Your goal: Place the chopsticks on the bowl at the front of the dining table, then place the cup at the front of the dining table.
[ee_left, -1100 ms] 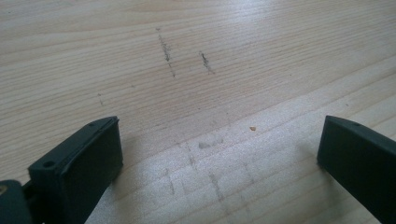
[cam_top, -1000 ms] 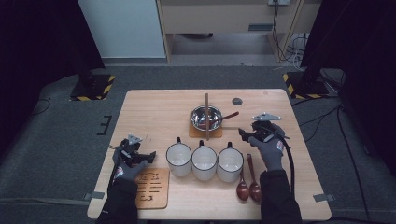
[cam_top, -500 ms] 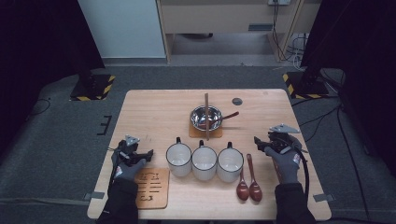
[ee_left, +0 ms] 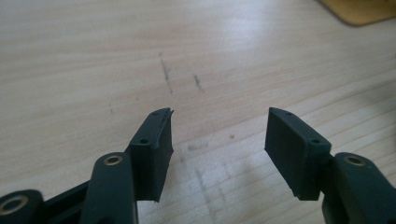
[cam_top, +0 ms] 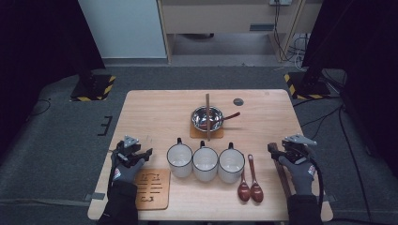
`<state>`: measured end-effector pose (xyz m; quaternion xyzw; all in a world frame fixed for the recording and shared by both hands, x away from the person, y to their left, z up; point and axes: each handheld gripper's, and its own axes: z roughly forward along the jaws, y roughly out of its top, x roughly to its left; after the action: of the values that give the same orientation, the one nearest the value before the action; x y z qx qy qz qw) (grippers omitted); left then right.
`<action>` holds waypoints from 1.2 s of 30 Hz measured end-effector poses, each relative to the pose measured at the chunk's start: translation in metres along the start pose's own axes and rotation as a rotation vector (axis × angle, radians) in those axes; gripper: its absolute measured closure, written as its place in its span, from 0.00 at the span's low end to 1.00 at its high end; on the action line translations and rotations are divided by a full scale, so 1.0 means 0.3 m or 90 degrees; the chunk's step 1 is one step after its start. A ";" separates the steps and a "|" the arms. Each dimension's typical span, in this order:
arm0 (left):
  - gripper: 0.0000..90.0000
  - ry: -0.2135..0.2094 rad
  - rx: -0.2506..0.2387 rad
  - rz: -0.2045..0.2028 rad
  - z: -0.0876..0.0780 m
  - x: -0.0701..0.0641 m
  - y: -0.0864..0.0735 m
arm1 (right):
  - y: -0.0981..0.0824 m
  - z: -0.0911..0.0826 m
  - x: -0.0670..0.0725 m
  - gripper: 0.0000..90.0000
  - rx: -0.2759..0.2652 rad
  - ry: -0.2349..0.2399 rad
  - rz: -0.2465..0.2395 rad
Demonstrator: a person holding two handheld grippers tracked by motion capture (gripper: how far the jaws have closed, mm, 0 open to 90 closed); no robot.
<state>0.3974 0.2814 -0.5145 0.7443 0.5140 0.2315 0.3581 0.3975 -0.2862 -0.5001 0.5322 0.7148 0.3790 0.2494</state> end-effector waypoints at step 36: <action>0.46 -0.138 -0.085 0.065 -0.150 -0.222 0.181 | -0.127 -0.054 -0.137 0.33 -0.012 -0.053 0.036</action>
<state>0.3734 0.2211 -0.4425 0.7648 0.4171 0.2015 0.4477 0.3760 -0.3353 -0.5232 0.5651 0.6850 0.3699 0.2733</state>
